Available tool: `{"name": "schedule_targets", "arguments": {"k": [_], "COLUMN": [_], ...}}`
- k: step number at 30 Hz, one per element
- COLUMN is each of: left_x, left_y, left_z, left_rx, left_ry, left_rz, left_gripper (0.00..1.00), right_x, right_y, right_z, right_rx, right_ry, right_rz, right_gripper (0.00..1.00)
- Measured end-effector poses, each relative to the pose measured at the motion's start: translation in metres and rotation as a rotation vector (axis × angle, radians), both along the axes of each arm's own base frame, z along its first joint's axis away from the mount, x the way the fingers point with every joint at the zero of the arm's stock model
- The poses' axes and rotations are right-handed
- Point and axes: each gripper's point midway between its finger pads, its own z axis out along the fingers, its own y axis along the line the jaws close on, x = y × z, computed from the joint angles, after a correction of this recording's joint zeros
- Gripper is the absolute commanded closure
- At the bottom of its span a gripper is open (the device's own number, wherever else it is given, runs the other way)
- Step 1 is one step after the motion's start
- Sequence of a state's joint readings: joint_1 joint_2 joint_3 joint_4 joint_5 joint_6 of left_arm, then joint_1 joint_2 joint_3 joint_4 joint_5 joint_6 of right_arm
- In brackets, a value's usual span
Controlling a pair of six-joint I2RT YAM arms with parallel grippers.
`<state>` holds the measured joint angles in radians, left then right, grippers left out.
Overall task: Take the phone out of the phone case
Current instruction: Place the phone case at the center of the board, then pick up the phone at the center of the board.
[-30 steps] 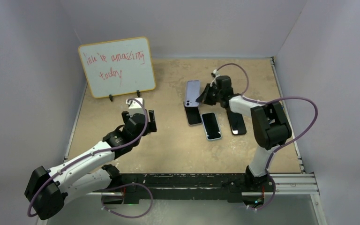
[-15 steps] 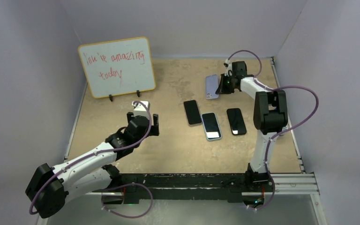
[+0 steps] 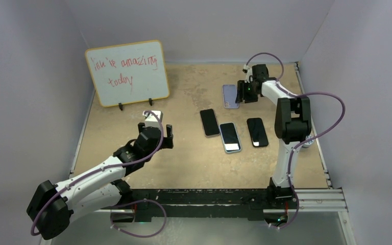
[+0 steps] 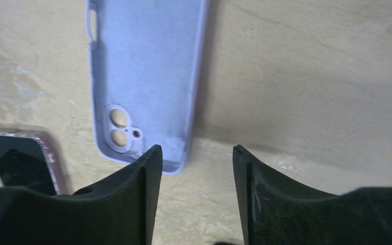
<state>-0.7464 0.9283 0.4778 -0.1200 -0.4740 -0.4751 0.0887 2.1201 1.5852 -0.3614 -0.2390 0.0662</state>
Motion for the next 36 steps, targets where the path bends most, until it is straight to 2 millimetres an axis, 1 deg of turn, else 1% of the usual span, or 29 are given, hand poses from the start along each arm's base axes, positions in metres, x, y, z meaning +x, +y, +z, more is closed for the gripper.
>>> {"name": "schedule_targets", "arguments": {"k": [1,2,3,5,6,9,11,13,14,17,19,21,23,29,34,36], "left_x": [0.0,0.0,0.0,-0.001,-0.001,-0.001,-0.001,-0.002,-0.003,-0.003,-0.003,-0.003,-0.004,-0.006,-0.007,-0.007], "left_y": [0.0,0.0,0.0,0.0,0.0,0.0,0.0,0.001,0.002,0.002,0.003,0.003,0.004,0.005,0.004,0.003], "left_z": [0.0,0.0,0.001,0.002,0.002,0.005,0.006,0.006,0.006,0.008,0.011,0.013,0.015,0.021,0.022,0.022], "left_rx": [-0.001,-0.002,-0.004,-0.008,-0.009,-0.016,-0.021,-0.025,-0.027,-0.033,-0.04,-0.05,-0.059,-0.087,-0.1,-0.101], "left_ry": [-0.001,-0.001,-0.003,-0.006,-0.007,-0.014,-0.017,-0.021,-0.023,-0.03,-0.037,-0.044,-0.051,-0.07,-0.07,-0.069], "left_rz": [-0.001,-0.001,-0.002,-0.002,-0.003,-0.003,-0.002,-0.001,-0.001,-0.001,0.002,0.007,0.01,0.011,0.01,0.006], "left_gripper": [0.18,0.18,0.18,0.18,0.18,0.18,0.18,0.18,0.18,0.18,0.18,0.18,0.18,0.18,0.18,0.18], "right_x": [0.0,-0.001,-0.002,-0.009,-0.014,-0.029,-0.037,-0.046,-0.051,-0.069,-0.082,-0.095,-0.106,-0.115,-0.124,-0.127], "right_y": [-0.003,-0.007,-0.01,-0.016,-0.016,-0.012,-0.002,0.015,0.029,0.066,0.088,0.101,0.109,0.125,0.142,0.147], "right_z": [0.0,0.0,0.0,0.003,0.006,0.026,0.041,0.056,0.062,0.067,0.062,0.055,0.046,0.036,0.004,-0.005], "right_rx": [-0.016,-0.034,-0.048,-0.069,-0.071,-0.061,-0.05,-0.045,-0.04,-0.025,-0.017,-0.016,-0.022,-0.045,-0.094,-0.114], "right_ry": [-0.002,-0.004,-0.007,-0.018,-0.025,-0.073,-0.118,-0.166,-0.191,-0.218,-0.215,-0.195,-0.172,-0.162,-0.105,-0.088], "right_rz": [-0.01,-0.022,-0.032,-0.055,-0.062,-0.063,-0.051,-0.025,0.0,0.07,0.116,0.146,0.162,0.179,0.206,0.217], "right_gripper": [0.38,0.31,0.2,0.05,0.02,0.01,0.01,0.01,0.01,0.01,0.01,0.01,0.01,0.01,0.01,0.01]}}
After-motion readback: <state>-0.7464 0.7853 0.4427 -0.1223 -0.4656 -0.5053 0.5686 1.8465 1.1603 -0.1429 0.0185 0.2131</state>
